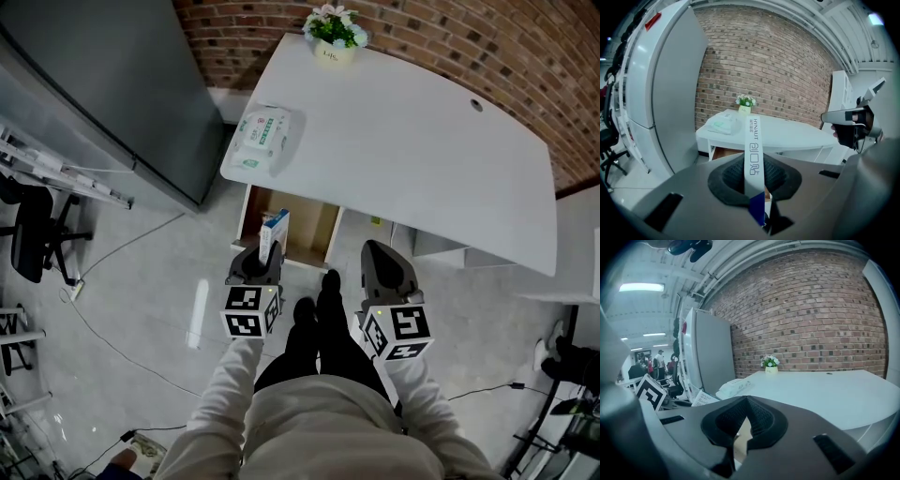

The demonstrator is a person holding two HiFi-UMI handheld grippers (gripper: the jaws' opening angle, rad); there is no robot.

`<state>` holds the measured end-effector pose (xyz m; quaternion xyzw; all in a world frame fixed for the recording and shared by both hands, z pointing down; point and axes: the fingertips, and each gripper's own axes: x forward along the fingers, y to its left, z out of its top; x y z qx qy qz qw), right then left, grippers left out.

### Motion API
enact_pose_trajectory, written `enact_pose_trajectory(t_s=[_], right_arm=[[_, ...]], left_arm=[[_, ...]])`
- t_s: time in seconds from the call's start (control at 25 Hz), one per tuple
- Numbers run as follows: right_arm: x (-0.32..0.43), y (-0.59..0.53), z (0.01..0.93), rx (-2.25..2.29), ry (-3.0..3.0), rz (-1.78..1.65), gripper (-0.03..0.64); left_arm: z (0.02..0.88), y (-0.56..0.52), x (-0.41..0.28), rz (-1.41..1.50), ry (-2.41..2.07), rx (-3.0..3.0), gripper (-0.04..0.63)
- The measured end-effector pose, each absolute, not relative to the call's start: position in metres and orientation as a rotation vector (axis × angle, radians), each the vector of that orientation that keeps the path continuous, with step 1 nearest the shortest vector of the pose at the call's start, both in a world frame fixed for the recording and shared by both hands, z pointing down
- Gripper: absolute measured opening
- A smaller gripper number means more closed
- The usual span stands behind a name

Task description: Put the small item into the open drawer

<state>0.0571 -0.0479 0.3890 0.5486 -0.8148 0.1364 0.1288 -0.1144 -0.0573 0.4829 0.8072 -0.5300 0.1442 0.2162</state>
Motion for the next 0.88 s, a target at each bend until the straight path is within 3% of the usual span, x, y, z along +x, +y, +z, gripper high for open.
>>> enact_pose_trajectory(t_s=[0.88], right_arm=[[0.085,-0.093,0.413,1.589,-2.337,0.475,0.026]], left_arm=[[0.592,-0.106,-0.064,0.653,-1.324,2.130,0.069]])
